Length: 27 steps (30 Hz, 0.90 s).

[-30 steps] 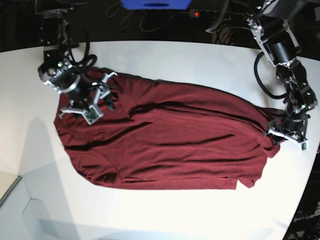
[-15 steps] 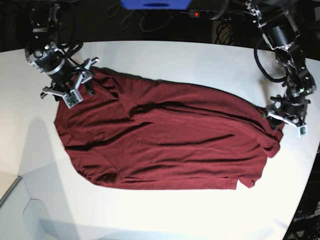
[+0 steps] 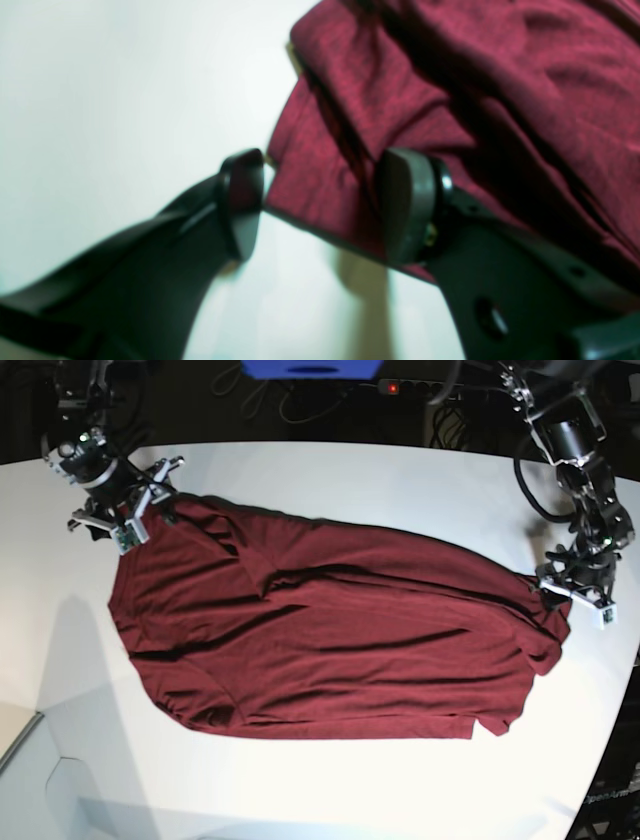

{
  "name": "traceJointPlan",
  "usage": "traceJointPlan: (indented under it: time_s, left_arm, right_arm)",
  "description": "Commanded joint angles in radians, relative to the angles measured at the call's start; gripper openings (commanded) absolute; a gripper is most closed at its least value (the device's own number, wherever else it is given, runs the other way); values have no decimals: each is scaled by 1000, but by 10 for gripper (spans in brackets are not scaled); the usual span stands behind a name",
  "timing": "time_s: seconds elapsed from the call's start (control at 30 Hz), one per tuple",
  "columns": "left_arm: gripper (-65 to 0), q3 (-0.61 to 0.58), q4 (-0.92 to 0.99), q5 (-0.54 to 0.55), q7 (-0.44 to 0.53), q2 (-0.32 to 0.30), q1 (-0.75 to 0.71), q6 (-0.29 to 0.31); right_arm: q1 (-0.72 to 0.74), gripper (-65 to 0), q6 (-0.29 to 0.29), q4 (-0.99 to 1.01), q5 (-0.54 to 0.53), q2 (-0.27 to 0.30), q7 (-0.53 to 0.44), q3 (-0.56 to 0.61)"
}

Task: Layout the t-shirt on the table in an organized manner, then fold the t-shirt properly
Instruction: 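Drag the held shirt edge with the right gripper away from the left gripper, then pull the held edge taut with both grippers, spreading the shirt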

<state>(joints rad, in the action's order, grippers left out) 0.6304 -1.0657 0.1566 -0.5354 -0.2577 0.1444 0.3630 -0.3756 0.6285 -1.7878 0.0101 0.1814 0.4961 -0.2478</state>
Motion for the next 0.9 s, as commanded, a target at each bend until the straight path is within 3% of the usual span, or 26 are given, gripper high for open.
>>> traceJointPlan:
  time_s: [0.0,0.1,0.33,0.4,0.5,0.7,0.87]
  left_arm:
    - [-293,-1,-11,5,8,-13,14,-2]
    - [-294,-1,-11,5,8,-13,13,-2]
    - [-325,-1,-11,2,8,-9,14,-2]
    - [-371,-1,-11,5,8,-10,13,-2]
    - [-433,-1,-11,5,10,-12,13,-2]
    - [-455,-7,-11,4,140,-12,-25,0]
    - [-650,-2,-11,1,160,-10,-32,-2]
  right_arm:
    - [0,-274,8,-19,-15,8,-20,-3]
    - [-10,-274,70,-16,-15,3,-18,-5]
    - [-12,-278,70,39,-15,-10,-21,-5]
    - [5,-303,70,58,-15,-10,-21,-5]
    - [26,-392,70,85,-15,-7,-21,-5]
    - [62,-431,70,119,-15,-3,-21,-3]
    - [83,-516,70,121,-14,17,-21,-6]
